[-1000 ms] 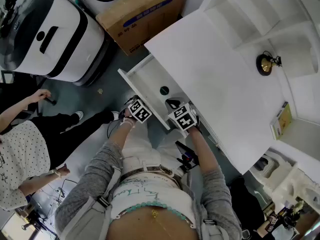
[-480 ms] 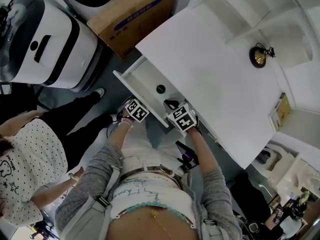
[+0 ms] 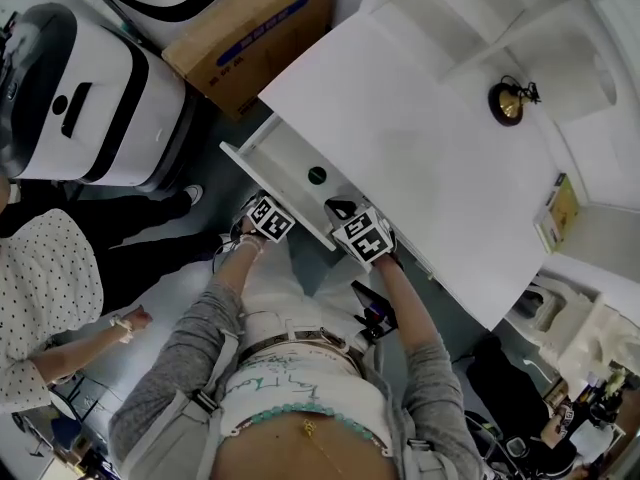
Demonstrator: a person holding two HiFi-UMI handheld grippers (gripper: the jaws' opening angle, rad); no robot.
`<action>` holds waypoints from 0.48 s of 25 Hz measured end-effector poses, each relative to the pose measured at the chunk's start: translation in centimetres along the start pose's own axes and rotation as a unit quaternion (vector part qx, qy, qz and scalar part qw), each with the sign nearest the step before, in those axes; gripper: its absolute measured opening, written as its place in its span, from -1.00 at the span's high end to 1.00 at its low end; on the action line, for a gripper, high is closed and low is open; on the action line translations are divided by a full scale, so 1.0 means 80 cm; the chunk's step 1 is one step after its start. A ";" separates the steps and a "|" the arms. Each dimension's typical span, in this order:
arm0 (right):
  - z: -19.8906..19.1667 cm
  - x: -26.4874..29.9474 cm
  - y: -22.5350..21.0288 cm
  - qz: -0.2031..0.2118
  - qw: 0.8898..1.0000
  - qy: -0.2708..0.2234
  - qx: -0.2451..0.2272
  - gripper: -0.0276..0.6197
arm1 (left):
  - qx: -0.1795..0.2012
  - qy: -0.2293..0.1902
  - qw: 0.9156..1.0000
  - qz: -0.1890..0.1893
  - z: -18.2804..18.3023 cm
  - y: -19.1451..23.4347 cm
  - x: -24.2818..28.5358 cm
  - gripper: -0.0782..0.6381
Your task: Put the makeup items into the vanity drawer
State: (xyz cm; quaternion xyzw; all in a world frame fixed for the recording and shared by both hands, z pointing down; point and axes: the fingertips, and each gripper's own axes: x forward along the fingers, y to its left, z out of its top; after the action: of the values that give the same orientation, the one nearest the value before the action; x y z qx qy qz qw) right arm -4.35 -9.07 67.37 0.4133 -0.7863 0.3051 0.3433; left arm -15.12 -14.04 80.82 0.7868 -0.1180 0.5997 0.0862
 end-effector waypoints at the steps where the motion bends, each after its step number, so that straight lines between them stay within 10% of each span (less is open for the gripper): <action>1: -0.001 -0.001 0.000 0.000 1.000 0.001 0.000 0.82 | 0.000 0.000 1.000 0.000 0.001 0.000 0.000 0.56; 12: -0.002 -0.016 0.000 -0.005 1.000 -0.012 0.015 0.82 | 0.003 0.000 1.000 -0.002 0.015 0.003 0.002 0.56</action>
State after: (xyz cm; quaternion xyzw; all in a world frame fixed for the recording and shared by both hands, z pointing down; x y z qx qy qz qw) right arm -3.80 -8.39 66.46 0.4260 -0.7834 0.3100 0.3296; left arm -14.03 -14.64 80.68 0.7872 -0.1144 0.5999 0.0849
